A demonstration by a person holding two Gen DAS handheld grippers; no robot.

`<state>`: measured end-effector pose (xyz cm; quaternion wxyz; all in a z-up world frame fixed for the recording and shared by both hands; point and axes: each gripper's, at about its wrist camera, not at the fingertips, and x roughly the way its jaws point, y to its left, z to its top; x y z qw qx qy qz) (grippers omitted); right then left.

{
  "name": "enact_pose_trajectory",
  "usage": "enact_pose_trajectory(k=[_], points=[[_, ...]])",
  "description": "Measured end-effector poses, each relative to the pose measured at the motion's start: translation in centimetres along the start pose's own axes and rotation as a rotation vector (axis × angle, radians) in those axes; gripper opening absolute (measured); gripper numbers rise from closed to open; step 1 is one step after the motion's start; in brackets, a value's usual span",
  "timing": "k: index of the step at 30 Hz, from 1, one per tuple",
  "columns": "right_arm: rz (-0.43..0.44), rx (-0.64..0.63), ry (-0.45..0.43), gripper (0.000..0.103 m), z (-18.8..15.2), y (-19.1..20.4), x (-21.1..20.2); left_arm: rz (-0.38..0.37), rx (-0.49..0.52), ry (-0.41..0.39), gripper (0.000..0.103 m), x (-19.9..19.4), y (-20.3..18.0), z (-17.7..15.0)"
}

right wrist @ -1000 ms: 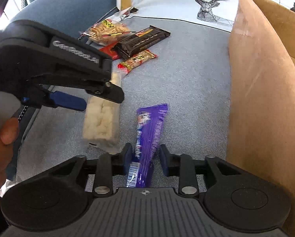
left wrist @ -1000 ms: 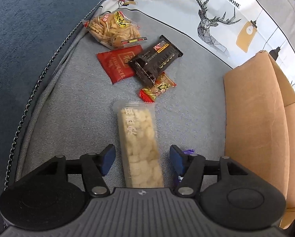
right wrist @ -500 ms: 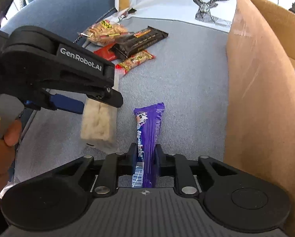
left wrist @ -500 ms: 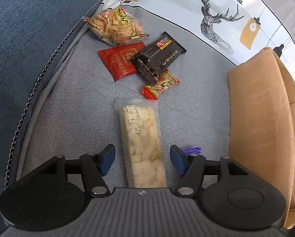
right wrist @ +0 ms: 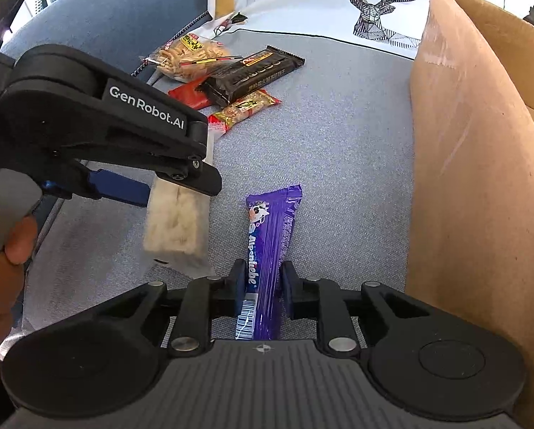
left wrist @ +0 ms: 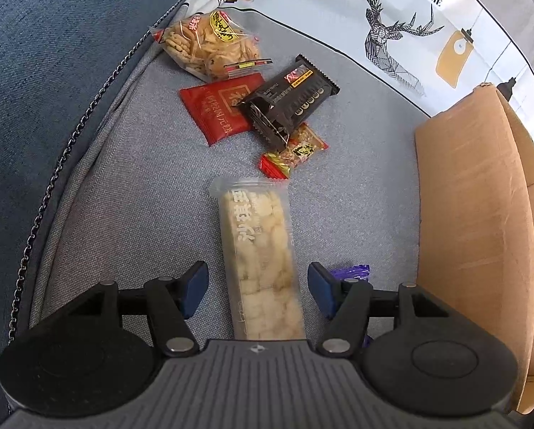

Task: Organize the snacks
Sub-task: 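Reposition the left gripper on the rice-cake bag while the right holds the purple bar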

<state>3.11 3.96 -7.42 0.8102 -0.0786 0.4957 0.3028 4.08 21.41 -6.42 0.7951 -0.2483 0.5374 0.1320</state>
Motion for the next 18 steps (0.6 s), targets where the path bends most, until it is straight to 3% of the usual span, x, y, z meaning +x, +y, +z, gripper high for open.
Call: enact_pose_trajectory(k=[6,7,9,18], points=[[-0.006,-0.017,-0.006,0.020,-0.08,0.16,0.01,0.005,0.018,0.002,0.064,0.12,-0.27,-0.08],[-0.007,-0.018,-0.009,0.018,-0.11,0.19,-0.01,0.008,0.022,0.000,0.061,0.12,-0.31,-0.09],[-0.007,-0.010,-0.015,0.017,-0.09,0.10,-0.07,0.008,0.028,-0.002,0.044,0.12,-0.34,-0.09],[-0.013,-0.009,-0.015,0.017,-0.11,0.06,-0.06,0.032,0.010,-0.018,0.043,-0.23,0.08,0.01]])
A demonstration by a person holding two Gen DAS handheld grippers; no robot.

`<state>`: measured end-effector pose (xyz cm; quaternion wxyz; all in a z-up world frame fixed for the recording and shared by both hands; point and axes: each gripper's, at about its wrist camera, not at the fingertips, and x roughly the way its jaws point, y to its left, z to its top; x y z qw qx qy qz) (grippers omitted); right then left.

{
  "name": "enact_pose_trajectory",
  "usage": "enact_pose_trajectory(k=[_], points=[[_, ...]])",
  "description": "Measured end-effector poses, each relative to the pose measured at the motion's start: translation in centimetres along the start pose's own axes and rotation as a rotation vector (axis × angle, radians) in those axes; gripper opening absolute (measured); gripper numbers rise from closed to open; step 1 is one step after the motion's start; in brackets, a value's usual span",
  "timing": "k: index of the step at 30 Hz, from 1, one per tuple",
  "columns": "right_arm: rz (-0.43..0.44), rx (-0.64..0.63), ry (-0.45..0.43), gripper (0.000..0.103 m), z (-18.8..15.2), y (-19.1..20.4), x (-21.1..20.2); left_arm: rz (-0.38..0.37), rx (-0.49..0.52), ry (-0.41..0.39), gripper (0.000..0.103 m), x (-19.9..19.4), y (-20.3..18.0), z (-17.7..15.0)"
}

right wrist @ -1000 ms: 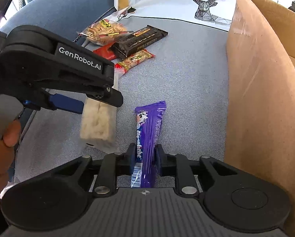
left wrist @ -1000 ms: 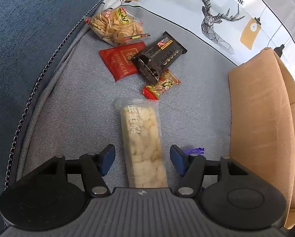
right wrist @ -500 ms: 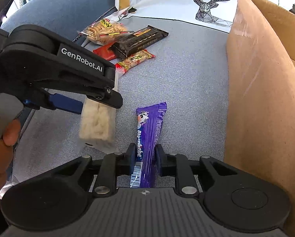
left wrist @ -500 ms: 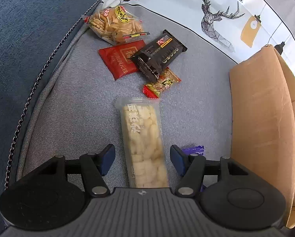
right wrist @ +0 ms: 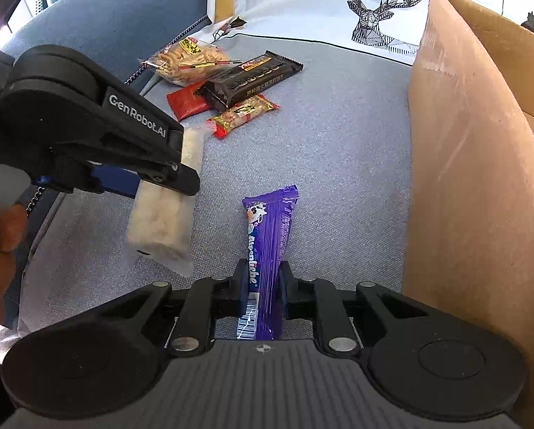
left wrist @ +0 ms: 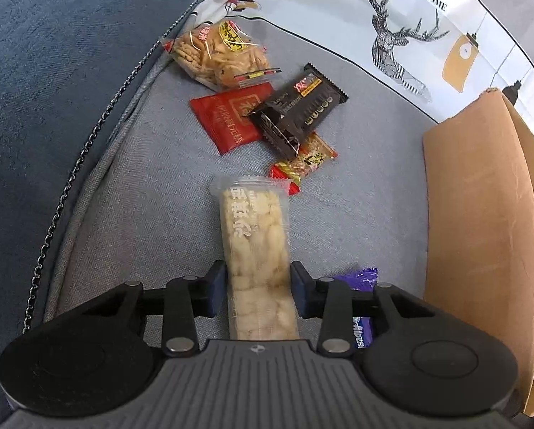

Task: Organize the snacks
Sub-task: 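Reposition the left gripper on the rice-cake bag while the right holds the purple bar, then lift and carry the rice-cake bag and purple bar with both grippers over the box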

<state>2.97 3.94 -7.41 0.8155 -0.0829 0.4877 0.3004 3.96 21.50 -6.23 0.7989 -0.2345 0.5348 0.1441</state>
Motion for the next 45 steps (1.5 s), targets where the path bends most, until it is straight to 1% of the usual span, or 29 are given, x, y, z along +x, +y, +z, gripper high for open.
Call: enact_pose_trajectory(k=[4,40,41,43,45], points=[[-0.002,-0.004,0.001,0.017,0.06,0.09,0.09,0.002,0.021,0.012,0.045,0.24,-0.33,-0.05],[-0.009,-0.009,0.005,0.017,0.12,0.20,0.16,0.010,0.038,0.014,0.045,0.47,-0.50,-0.17],[-0.009,-0.010,0.005,0.017,0.13,0.21,0.16,0.009,0.039,0.014,0.043,0.45,-0.53,-0.17],[-0.009,-0.005,-0.002,0.016,0.13,0.25,0.05,0.004,0.039,0.009,0.043,0.34,-0.57,-0.19],[-0.004,0.008,-0.028,0.015,0.29,0.22,-0.47,-0.003,0.034,-0.010,0.042,-0.01,-0.61,-0.14]])
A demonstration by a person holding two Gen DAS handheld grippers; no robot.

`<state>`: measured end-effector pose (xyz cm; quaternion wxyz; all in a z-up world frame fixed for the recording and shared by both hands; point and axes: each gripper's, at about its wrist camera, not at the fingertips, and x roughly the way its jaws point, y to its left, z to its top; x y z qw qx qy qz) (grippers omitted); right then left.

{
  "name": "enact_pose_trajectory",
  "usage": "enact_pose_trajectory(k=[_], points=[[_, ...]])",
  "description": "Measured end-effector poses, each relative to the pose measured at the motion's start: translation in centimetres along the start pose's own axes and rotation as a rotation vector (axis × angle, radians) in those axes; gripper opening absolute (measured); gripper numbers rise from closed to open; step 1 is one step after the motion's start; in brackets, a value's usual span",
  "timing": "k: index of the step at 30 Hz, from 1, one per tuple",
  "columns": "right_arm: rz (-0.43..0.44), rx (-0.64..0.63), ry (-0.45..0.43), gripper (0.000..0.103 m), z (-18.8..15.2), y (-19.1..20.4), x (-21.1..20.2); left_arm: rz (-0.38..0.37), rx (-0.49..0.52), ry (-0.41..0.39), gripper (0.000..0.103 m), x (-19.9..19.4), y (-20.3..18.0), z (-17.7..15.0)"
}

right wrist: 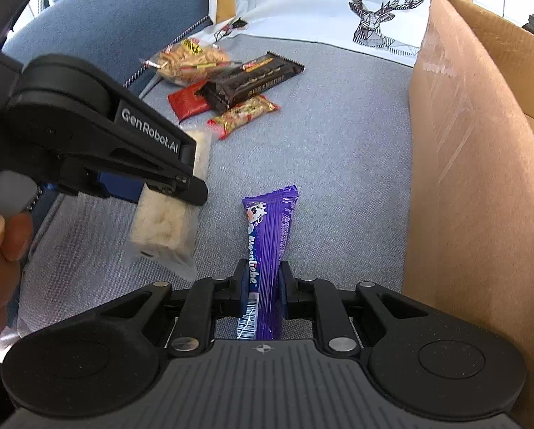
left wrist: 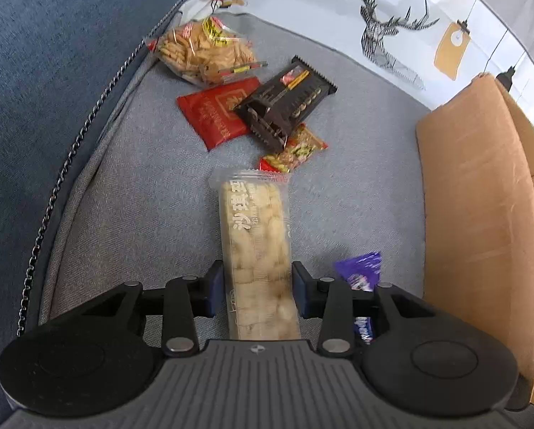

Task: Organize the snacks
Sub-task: 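Lift and carry the rice-cake bag and purple bar with both grippers over the box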

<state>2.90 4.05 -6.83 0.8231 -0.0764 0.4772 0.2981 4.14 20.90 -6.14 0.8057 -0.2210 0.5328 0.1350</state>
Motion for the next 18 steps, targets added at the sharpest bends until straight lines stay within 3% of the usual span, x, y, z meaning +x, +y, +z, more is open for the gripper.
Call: enact_pose_trajectory(k=[8,18], points=[[0.006,0.000,-0.180,0.015,1.2,0.0,-4.3,-0.073,-0.031,-0.130,0.040,-2.6,-0.5,0.5],[0.028,-0.044,-0.398,0.015,1.8,-1.6,-9.4,-0.132,0.021,-0.306,0.040,-6.0,-2.6,0.5]])
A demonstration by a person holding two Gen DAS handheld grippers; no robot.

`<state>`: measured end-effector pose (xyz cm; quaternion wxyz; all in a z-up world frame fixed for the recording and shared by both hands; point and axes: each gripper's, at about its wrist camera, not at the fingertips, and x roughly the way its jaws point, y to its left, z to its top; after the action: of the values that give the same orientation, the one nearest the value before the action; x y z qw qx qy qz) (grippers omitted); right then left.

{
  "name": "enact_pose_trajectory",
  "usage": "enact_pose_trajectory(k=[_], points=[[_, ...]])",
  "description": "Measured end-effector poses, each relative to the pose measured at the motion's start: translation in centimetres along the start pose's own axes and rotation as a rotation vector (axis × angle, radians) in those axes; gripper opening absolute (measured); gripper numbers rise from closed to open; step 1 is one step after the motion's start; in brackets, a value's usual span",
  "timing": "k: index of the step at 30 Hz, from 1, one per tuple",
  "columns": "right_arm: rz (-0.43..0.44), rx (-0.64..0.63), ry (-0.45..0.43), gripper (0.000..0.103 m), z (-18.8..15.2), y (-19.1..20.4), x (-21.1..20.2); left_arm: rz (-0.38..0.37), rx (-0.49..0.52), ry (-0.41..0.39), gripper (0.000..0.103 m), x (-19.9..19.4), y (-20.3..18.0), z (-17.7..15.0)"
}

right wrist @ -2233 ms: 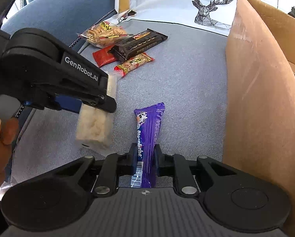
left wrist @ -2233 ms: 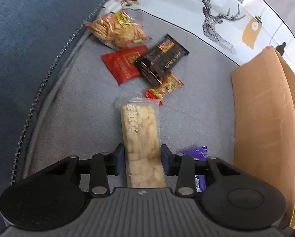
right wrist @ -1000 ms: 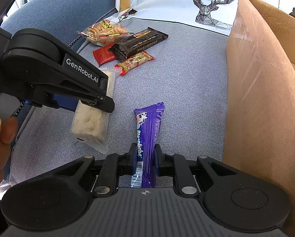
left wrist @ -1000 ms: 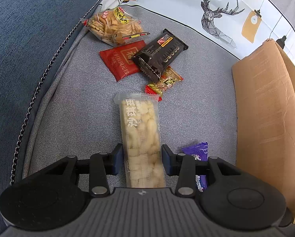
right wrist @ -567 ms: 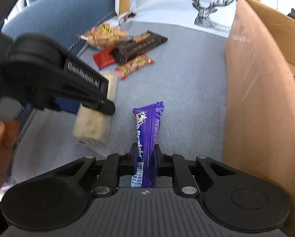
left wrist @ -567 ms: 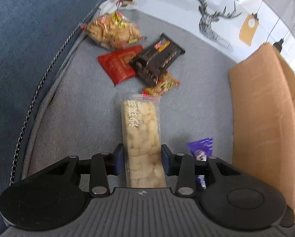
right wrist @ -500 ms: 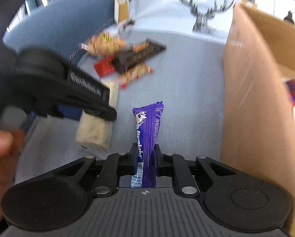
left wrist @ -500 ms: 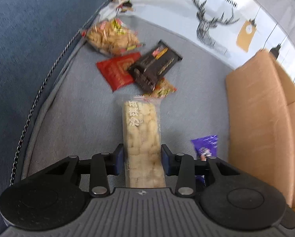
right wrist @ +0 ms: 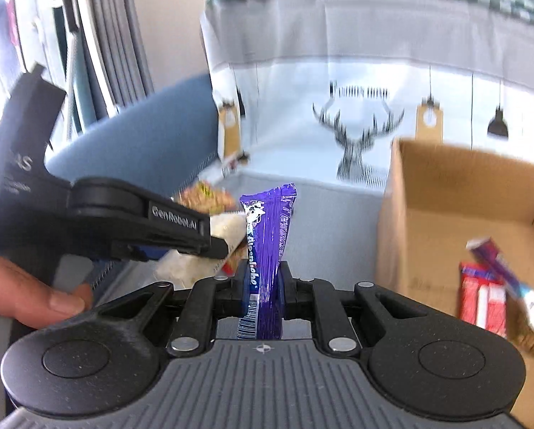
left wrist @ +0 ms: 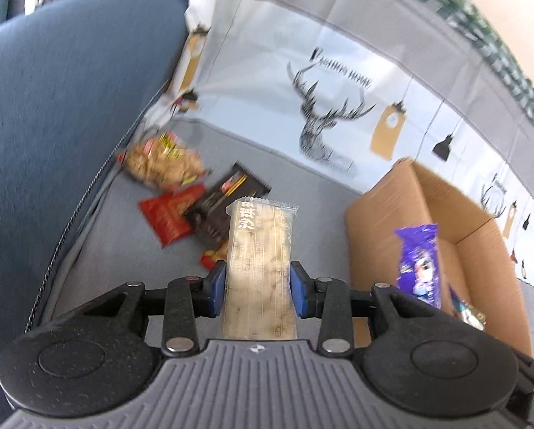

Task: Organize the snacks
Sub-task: 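Lift and carry the rice-cake bag and purple bar with both grippers over the box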

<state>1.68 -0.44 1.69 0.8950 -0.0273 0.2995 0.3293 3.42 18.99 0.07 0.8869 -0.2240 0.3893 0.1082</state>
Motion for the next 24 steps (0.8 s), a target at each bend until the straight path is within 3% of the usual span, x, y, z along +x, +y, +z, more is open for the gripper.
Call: enact_pose_trajectory(k=[5,13,24], points=[[-0.007,-0.023,-0.113,0.015,0.8,-1.4,-2.7,-0.028,0.056,-0.086,0.040,-1.1,-1.8,0.3],[-0.089,-0.024,-0.208,0.015,2.3,-4.9,-4.6,-0.103,0.127,-0.201,0.040,-1.8,-5.1,0.3],[-0.375,0.008,-0.261,0.015,2.7,-11.0,-5.7,-0.257,0.240,-0.320,0.040,-1.8,-12.3,-1.1]])
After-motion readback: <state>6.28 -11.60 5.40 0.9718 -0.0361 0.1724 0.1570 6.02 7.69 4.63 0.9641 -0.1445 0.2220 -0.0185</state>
